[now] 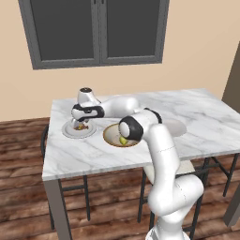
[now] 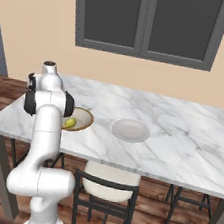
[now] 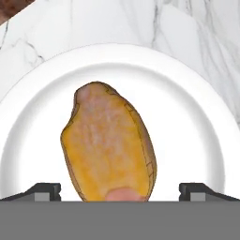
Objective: Pick the chicken drumstick and lemon from their plates and place them in the bowl. Then put the bowl in the fridge.
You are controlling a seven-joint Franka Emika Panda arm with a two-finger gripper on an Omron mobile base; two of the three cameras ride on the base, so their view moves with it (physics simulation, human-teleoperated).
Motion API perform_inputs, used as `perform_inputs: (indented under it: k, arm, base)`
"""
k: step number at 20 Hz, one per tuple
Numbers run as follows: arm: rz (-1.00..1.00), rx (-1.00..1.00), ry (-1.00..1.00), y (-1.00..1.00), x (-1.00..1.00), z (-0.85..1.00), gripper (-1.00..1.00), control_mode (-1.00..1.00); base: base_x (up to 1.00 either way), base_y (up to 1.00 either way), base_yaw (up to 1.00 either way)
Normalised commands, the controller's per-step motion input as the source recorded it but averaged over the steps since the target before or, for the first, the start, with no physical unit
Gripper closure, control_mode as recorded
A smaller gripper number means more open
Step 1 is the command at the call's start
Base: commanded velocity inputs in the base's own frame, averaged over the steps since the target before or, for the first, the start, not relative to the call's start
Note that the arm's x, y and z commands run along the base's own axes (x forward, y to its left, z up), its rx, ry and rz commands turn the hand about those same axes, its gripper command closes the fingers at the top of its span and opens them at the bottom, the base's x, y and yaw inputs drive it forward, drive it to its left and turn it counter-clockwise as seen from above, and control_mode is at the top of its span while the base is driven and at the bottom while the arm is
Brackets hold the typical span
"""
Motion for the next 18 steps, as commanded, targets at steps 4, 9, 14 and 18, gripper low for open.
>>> perform_inputs:
  k: [4, 9, 14, 18]
  arm:
    - [0.01, 0.00, 0.00, 0.07, 0.11, -0.07, -1.00, -1.00]
    - [0.01, 0.00, 0.02, 0.05, 0.08, -0.11, -1.00, -1.00]
    - [0.00, 0.00, 0.03, 0.04, 0.08, -0.08, -1.00, -1.00]
    - [0.00, 0.00, 0.06, 0.00, -0.05, -0.13, 1.00, -1.00]
  base:
    - [0.00, 0.00, 0.00]
    - [0.00, 0.00, 0.00]
    - [0.00, 0.00, 0.00]
    - [0.00, 0.00, 0.00]
